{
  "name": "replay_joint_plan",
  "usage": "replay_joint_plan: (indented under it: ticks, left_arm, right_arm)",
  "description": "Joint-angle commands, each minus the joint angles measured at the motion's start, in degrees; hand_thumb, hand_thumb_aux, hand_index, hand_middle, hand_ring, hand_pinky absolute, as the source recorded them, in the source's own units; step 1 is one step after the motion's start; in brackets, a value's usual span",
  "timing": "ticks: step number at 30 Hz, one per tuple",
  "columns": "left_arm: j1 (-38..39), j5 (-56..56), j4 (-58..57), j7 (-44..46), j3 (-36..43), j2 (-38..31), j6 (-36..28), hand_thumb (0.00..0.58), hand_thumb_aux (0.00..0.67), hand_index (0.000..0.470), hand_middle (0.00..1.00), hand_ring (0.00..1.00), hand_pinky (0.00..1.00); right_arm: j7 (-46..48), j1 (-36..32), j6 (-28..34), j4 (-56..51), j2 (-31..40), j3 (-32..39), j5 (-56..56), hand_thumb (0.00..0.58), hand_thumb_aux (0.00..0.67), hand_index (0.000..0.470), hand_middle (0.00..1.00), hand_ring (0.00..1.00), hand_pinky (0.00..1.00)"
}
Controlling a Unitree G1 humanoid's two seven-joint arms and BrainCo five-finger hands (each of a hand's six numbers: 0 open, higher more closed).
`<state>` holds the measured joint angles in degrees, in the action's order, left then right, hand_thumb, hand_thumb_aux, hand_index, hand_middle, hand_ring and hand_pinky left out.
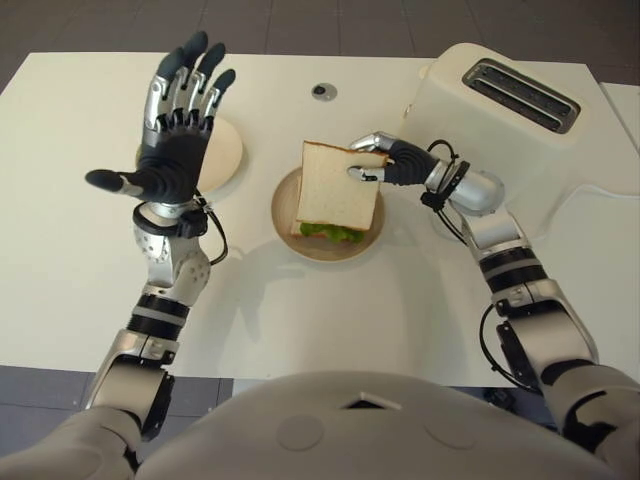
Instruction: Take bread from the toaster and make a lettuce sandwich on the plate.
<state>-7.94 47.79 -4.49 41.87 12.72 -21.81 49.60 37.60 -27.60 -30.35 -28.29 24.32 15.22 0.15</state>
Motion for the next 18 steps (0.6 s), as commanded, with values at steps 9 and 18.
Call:
replay_joint_plan:
  ticks: [9, 18]
  left_arm:
    - [-7.4, -75.2, -27.9, -24.2, 0.0, -2.4, 1.4, 0.000, 0.000, 0.000, 0.00, 0.00, 0.00]
    - [-9.2, -90.4, -37.2, -34.8, 10.6, -5.0, -3.4, 0.000, 0.000, 0.000, 0.00, 0.00, 0.00]
  right_arm:
    - [-11.9, -8.0, -2.5, -19.2, -2.6, 5.1, -18.4, 0.580, 0.670, 0.470, 1.00, 1.00, 1.00]
    - [-14.1, -7.5, -4.2, -20.5, -2.9, 6.1, -21.2, 0.580, 0.657, 0.461, 1.00, 1.00, 1.00]
